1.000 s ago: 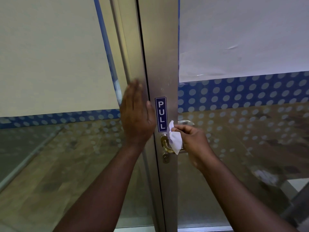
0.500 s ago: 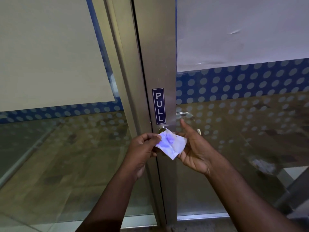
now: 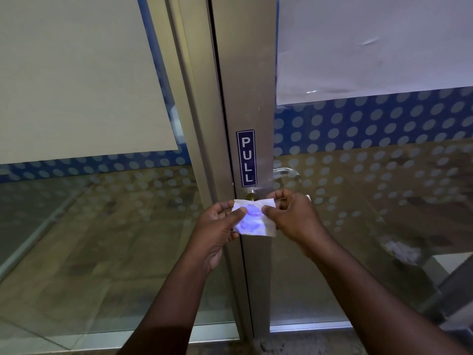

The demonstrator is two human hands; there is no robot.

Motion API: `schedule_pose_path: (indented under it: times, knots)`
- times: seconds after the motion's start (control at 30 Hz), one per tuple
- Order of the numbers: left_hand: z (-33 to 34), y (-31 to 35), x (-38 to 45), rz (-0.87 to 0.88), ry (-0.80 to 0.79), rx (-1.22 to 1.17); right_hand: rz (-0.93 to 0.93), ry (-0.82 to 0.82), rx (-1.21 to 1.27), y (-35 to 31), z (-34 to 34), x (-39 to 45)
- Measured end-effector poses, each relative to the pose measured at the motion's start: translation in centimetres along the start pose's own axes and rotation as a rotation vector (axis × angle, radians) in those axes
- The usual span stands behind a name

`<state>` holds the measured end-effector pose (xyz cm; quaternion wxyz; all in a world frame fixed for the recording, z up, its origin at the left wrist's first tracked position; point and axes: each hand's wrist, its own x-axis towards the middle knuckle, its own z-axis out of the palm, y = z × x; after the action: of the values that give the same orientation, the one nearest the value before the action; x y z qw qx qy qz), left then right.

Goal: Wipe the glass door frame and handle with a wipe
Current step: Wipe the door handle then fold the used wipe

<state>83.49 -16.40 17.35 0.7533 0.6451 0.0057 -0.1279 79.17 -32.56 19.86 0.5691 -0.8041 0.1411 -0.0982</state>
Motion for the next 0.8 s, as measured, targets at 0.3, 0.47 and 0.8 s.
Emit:
schedule_pose_path:
  times: [0.3,0.47,0.8]
  knots:
    - [2.4,-0.2,2.2,0.141,0.229,0.059,-0.255,0.321,-0.302,-0.5,1.6,2.3]
    - [3.3,-0.4,2.9,0.130,0.346,0.037,-0.343,0.401,-0.335,0.0,2.2,2.6]
    - [4.2,-1.6,3.7,0.068,0.348,-0.122,-0.726,0.378,-0.912,1.1,3.8,1.7]
